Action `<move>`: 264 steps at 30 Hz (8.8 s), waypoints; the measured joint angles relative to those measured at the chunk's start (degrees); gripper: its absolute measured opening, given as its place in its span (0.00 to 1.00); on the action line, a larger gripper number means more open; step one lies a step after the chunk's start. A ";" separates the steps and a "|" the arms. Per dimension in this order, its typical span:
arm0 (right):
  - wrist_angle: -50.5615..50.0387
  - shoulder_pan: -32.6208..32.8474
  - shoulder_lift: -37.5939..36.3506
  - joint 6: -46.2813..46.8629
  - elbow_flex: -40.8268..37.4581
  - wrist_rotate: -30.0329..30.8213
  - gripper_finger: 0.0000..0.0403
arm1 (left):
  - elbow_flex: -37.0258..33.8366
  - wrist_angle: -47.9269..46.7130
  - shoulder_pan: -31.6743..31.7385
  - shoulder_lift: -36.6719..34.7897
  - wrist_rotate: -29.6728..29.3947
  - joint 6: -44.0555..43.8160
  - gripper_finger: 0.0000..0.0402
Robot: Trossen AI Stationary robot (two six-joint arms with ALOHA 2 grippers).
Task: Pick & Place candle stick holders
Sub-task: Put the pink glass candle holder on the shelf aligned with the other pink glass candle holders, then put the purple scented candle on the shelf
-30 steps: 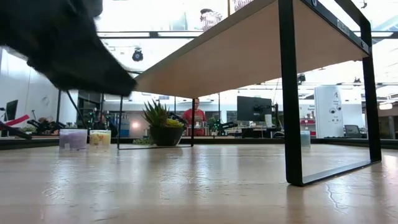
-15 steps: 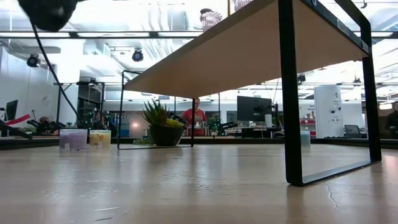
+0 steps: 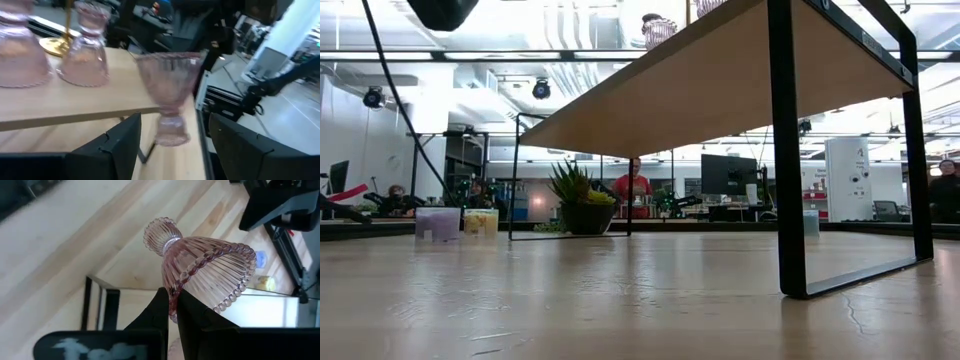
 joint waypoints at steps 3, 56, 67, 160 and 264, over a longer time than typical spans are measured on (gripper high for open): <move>0.18 0.07 0.99 -1.17 0.82 1.23 0.03 | 0.00 -0.07 0.39 0.36 2.70 -0.12 0.62; 20.15 -8.15 -6.30 22.97 4.76 -52.95 0.03 | 15.03 15.59 -4.44 7.86 0.54 84.80 0.83; 23.37 -10.63 -6.30 23.24 4.66 -56.52 0.03 | 28.28 15.76 -3.96 16.96 2.62 113.36 0.83; -0.10 -11.56 -6.23 26.21 0.39 -38.87 0.52 | 39.74 21.50 -2.47 18.96 -33.29 96.93 0.33; 9.74 0.57 -9.28 22.84 -9.70 -24.28 0.18 | -5.97 -31.09 29.56 -22.52 9.08 21.25 0.63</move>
